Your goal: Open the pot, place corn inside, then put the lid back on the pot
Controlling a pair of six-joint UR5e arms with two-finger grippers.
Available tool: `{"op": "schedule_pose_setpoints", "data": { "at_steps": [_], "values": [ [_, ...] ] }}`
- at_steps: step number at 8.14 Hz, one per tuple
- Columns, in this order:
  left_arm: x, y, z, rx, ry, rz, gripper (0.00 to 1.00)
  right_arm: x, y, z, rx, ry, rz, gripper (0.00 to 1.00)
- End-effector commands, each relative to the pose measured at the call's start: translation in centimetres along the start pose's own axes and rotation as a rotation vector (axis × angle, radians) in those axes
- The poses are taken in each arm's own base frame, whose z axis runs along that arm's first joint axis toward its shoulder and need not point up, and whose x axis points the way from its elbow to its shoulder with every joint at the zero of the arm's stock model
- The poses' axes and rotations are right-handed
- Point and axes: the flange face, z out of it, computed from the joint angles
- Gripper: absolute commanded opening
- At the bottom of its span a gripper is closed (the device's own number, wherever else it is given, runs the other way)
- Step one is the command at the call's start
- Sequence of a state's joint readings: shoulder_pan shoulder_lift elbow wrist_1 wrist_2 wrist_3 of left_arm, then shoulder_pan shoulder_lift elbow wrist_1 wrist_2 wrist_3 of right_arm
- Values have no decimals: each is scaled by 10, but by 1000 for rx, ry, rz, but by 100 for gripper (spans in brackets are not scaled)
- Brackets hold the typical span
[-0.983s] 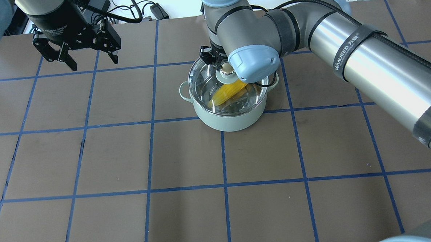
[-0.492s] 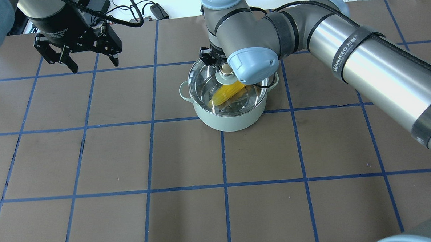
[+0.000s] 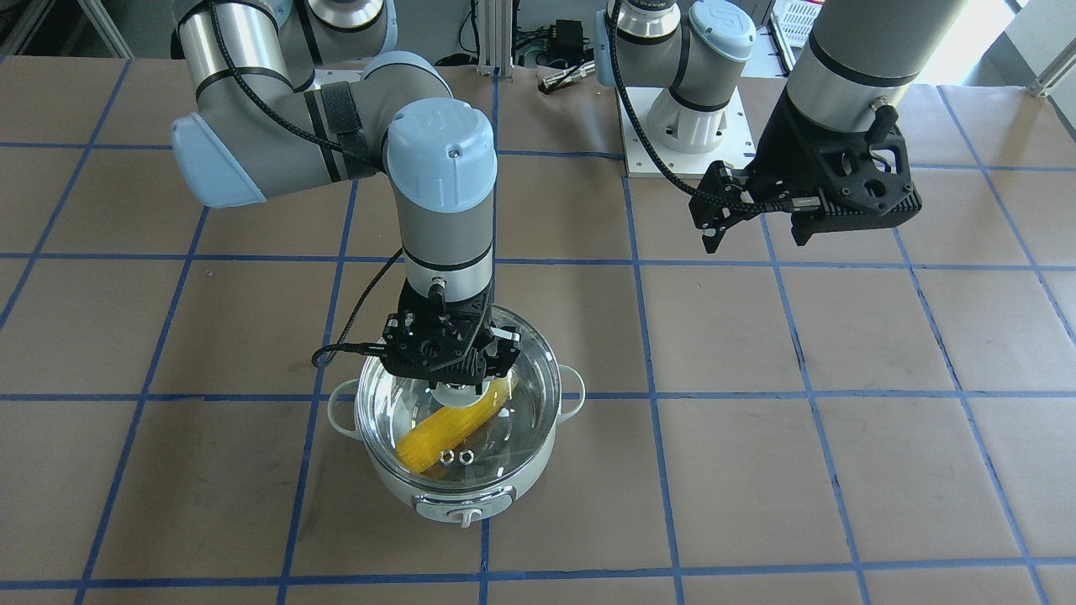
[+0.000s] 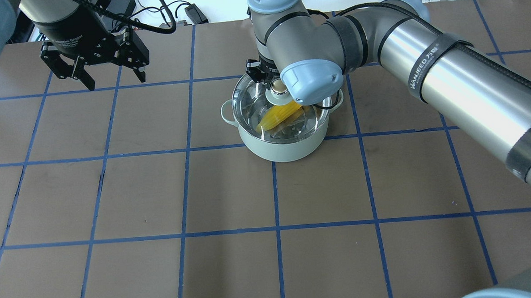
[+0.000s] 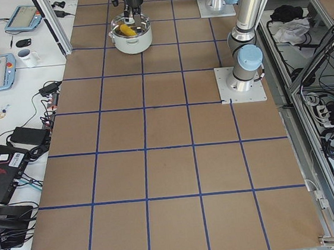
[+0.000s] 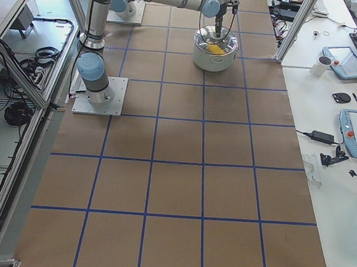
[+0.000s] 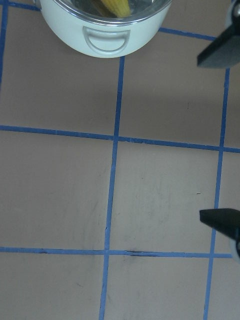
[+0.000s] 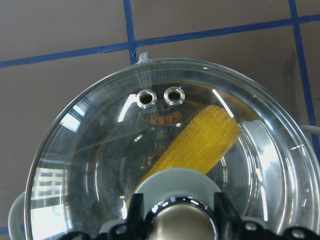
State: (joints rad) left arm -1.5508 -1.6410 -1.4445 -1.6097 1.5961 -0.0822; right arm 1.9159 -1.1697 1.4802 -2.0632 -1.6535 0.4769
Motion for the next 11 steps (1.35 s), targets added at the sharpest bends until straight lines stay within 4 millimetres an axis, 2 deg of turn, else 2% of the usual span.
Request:
{"op": "schedule_pose_setpoints", "data": {
  "at_steps": [1, 6, 9, 11],
  "values": [
    [0, 1, 0, -2, -1, -1, 100, 1, 3, 4, -8, 4, -5, 0],
    [0, 1, 0, -2, -2, 1, 100, 0, 0, 2, 23, -7, -7, 0],
    [0, 3, 15, -23, -6, 3, 100, 1, -1, 2, 37, -5, -6, 0],
    [-1, 2, 16, -20, -4, 1, 100, 0, -1, 2, 41, -9, -6, 0]
  ]
}}
